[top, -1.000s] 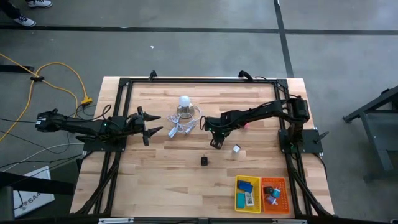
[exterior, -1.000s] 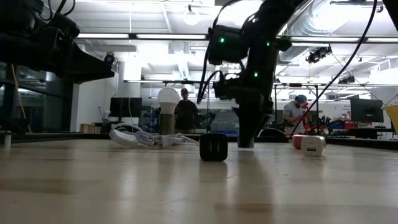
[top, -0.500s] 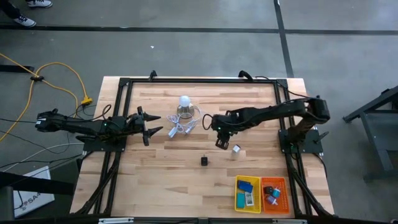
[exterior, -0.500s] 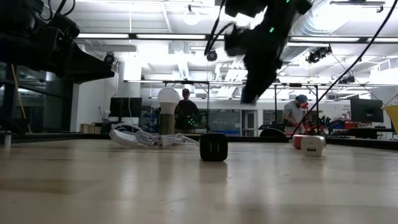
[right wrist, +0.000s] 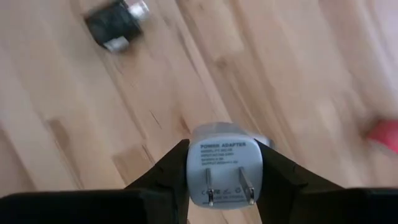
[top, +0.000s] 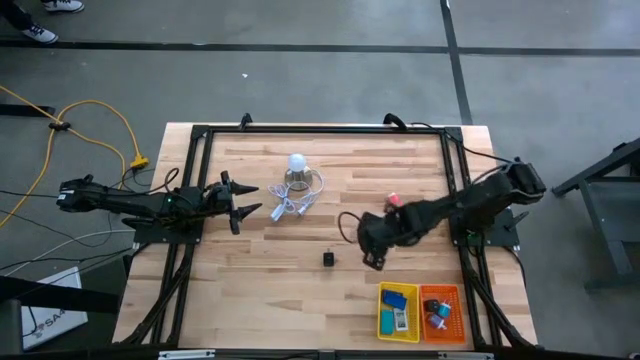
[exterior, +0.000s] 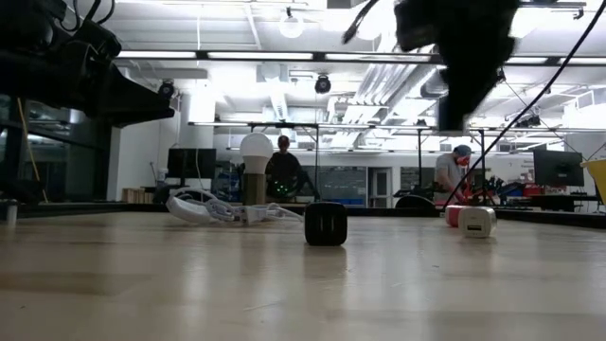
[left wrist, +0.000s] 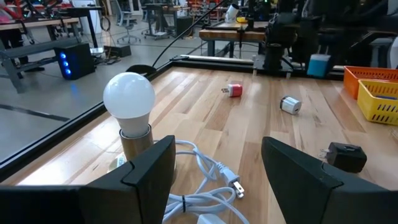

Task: Pick & Place Office items
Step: Put the blue charger adapter into the orange basket

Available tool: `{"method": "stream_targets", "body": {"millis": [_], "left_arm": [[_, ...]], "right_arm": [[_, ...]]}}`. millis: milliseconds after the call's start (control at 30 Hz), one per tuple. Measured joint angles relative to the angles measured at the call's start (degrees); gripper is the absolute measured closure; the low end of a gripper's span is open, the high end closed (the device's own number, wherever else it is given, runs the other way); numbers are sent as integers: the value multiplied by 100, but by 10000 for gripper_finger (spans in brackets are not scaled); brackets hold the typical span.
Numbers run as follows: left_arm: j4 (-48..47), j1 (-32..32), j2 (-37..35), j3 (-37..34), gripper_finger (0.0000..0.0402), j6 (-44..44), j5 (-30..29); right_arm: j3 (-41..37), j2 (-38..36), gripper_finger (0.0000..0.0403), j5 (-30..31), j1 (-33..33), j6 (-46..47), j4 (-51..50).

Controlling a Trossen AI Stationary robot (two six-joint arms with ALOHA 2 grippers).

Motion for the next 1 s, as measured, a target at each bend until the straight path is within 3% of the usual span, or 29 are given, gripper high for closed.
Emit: {"method": "stream_targets", "body": {"millis": [500,1000], "left_arm": [[-1,0,0,0,171,0,1],[-1,1,0,0,171,0,2]], "right_arm": [[0,-76,279,36,2182,3669,-716],[0,-72,283,-166,3742,6369,-706]]}}
